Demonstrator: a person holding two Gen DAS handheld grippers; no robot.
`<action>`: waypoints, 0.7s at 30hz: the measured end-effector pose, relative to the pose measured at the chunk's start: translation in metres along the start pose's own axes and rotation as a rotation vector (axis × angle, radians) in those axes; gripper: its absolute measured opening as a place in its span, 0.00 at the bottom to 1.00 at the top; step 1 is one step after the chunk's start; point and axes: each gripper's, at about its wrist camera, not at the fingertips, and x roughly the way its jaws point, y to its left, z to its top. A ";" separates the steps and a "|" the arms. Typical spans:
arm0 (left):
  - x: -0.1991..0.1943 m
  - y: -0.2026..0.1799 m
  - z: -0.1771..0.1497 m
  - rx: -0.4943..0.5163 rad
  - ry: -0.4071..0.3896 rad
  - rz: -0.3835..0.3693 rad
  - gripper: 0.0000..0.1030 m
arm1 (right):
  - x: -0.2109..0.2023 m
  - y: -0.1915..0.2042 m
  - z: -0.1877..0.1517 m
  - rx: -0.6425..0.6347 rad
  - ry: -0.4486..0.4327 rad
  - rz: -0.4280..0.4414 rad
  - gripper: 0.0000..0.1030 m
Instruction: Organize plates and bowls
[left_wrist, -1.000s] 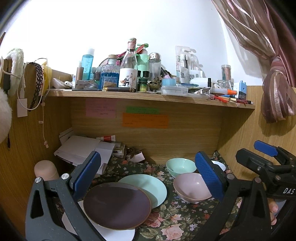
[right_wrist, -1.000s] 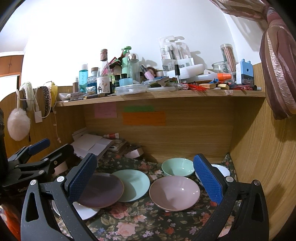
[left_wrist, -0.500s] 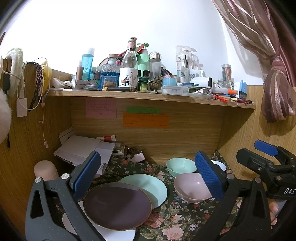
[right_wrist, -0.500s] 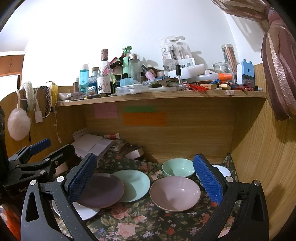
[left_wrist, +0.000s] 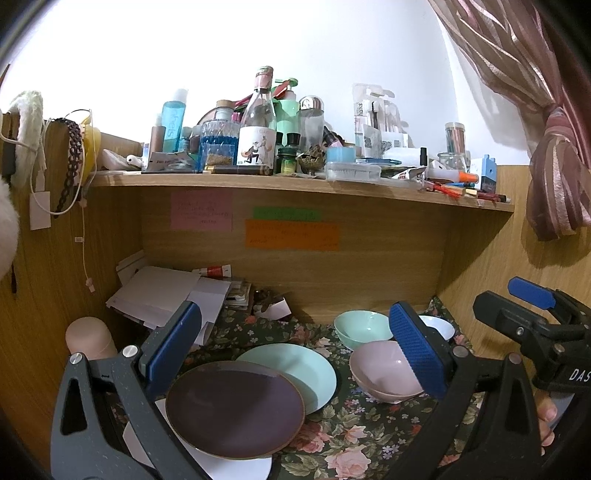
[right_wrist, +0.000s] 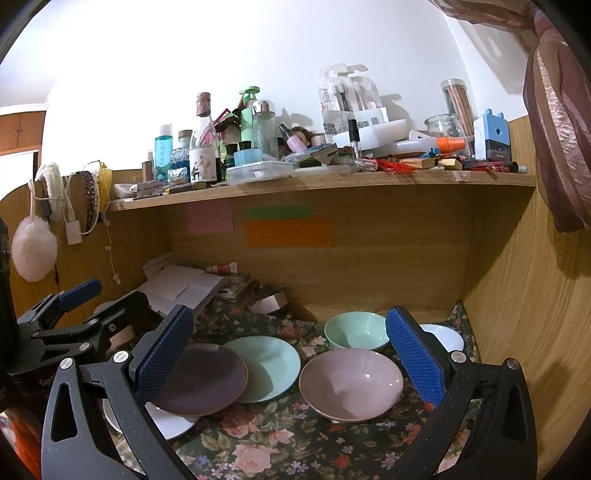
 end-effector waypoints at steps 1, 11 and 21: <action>0.001 0.001 0.000 0.001 0.002 0.002 1.00 | 0.002 0.000 -0.001 0.000 0.005 0.002 1.00; 0.019 0.023 -0.010 -0.025 0.067 0.030 1.00 | 0.031 0.004 -0.010 -0.006 0.061 0.024 1.00; 0.050 0.069 -0.036 -0.048 0.184 0.132 1.00 | 0.087 0.015 -0.028 -0.014 0.200 0.080 1.00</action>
